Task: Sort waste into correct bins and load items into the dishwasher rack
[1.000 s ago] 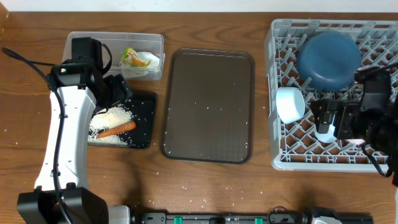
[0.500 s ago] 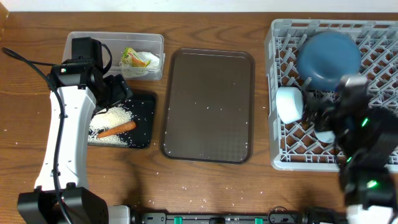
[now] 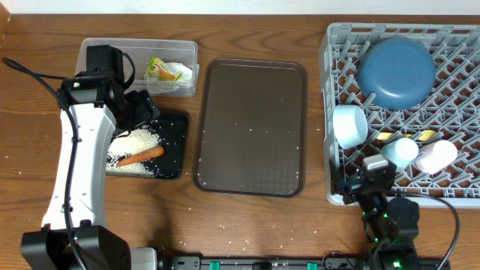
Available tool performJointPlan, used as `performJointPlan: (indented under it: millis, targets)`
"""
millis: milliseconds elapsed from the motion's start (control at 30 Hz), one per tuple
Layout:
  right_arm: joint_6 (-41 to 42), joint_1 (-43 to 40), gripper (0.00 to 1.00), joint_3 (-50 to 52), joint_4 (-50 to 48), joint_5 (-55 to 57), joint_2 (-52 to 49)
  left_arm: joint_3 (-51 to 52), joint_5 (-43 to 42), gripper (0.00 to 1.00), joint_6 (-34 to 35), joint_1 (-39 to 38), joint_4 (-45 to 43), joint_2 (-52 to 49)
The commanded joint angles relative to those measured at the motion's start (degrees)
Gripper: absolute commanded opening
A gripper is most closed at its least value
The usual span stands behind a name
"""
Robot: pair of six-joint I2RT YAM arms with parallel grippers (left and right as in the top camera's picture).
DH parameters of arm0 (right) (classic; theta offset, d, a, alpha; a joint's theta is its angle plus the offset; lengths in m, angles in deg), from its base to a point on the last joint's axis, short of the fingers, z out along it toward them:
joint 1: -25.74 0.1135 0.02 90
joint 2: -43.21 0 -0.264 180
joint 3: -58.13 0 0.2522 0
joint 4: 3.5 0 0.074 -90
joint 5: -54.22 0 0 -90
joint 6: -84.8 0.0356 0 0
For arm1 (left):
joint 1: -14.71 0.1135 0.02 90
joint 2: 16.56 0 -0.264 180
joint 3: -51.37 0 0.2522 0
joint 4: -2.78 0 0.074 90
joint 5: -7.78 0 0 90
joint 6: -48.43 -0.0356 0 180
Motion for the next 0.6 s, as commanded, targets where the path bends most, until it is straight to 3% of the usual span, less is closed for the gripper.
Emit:
performJointPlan:
  millis: [0, 300, 567]
  targets:
    - [-0.74, 0.61, 0.99, 0.24, 1.18, 0.68, 3.61, 0.24, 0.46, 0.95, 0.33, 0.31, 0.33, -0.17]
    - [-0.74, 0.63, 0.99, 0.24, 2.67, 0.76, 13.44, 0.24, 0.46, 0.95, 0.33, 0.31, 0.33, -0.17]
    - [-0.74, 0.57, 0.99, 0.24, 2.54, 0.76, 13.6, 0.24, 0.46, 0.95, 0.33, 0.31, 0.33, -0.17]
